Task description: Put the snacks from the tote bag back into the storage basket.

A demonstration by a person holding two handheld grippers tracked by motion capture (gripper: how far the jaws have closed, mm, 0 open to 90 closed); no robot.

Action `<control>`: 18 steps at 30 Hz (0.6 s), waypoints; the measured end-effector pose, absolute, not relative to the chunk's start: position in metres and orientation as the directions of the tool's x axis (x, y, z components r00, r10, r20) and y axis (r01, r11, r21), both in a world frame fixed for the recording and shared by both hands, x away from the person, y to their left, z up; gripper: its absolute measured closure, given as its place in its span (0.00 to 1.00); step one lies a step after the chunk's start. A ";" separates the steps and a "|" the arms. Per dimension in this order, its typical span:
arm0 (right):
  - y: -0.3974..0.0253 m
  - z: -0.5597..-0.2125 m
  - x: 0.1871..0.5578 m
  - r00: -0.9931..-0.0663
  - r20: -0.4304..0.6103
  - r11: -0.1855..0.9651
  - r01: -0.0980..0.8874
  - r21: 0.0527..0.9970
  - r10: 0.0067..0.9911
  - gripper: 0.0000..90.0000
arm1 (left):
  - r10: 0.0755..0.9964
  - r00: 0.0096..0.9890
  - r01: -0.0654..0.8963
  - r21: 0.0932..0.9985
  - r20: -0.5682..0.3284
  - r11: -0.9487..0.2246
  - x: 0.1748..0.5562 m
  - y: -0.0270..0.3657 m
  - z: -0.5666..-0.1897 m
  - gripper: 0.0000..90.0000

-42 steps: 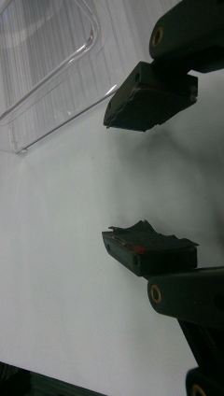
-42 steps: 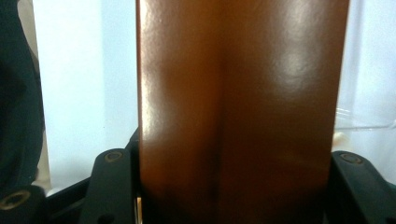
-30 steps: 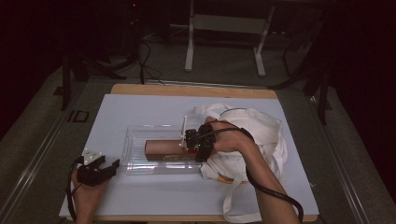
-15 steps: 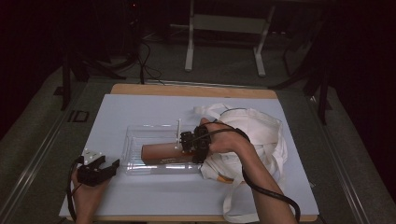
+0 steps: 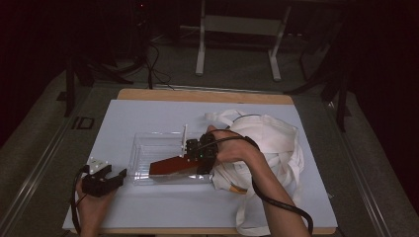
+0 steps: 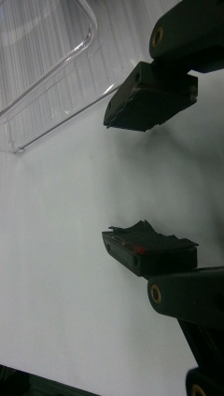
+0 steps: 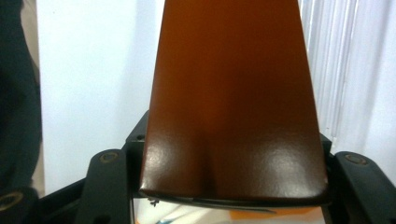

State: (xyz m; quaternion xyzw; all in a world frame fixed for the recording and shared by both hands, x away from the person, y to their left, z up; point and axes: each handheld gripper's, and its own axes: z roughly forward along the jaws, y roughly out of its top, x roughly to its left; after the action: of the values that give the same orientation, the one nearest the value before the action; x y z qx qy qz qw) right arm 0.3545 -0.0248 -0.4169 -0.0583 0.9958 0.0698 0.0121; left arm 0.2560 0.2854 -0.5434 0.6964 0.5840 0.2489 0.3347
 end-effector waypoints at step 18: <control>-0.027 -0.427 0.356 -0.997 0.009 0.990 -0.071 0.119 -0.072 0.33 | 0.980 0.195 0.651 0.753 -0.044 -0.096 0.257 0.285 -0.544 0.43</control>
State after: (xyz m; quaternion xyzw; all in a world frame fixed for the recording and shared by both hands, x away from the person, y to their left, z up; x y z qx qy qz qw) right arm 0.3563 -0.0270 -0.4272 -0.0359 0.9976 0.0596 -0.0068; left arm 0.2565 0.2853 -0.5435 0.6977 0.5844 0.2472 0.3327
